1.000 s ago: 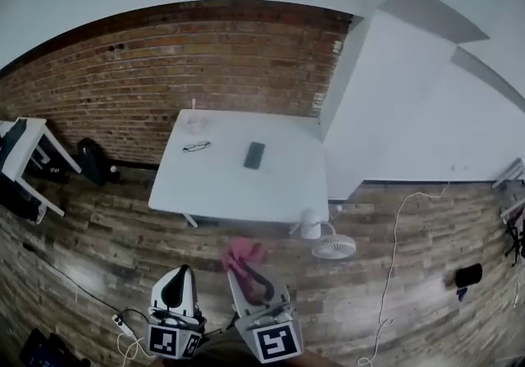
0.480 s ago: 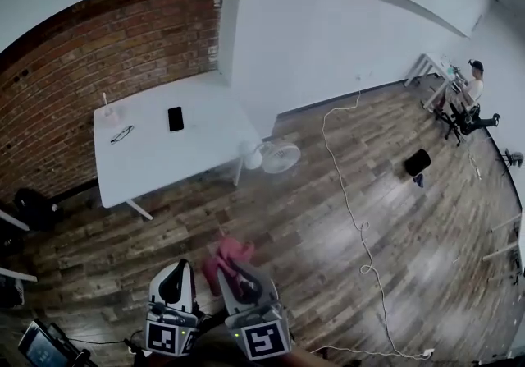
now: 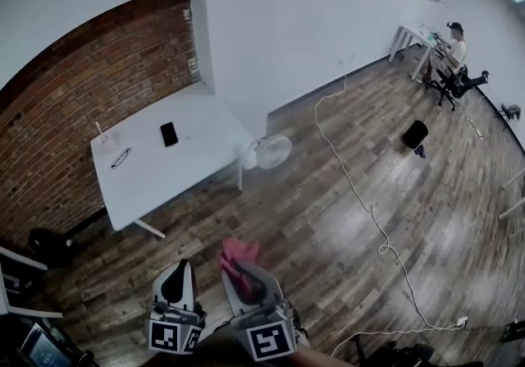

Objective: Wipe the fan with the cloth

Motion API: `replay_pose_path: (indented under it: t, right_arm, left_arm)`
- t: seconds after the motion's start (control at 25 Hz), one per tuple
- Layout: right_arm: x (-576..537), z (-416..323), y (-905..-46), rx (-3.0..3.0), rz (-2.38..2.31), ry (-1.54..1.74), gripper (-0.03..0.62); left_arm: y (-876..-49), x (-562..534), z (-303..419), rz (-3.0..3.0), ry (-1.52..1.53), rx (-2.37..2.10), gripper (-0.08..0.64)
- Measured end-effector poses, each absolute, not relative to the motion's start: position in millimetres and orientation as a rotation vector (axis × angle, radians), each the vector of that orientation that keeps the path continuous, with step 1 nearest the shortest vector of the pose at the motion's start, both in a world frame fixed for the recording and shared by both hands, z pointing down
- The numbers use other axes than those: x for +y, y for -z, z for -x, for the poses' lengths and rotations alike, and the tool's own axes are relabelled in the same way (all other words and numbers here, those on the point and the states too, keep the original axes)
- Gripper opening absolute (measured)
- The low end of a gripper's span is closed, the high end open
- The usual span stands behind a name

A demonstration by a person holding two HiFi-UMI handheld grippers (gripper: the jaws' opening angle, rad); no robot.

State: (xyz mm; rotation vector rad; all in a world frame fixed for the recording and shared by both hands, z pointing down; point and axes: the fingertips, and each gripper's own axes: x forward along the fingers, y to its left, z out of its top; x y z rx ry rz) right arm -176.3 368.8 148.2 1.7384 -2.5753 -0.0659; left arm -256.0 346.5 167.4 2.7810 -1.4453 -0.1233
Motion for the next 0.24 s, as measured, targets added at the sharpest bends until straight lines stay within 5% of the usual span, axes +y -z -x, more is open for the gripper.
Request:
replay_pose_path:
  t: [0.24]
  right_arm:
    - [381.5,191.9,-140.8,-2.618,-1.808,-0.009,0.08]
  left_arm:
    - [-168.1,360.8,273.5,-2.774,0.077,-1.419,0.0]
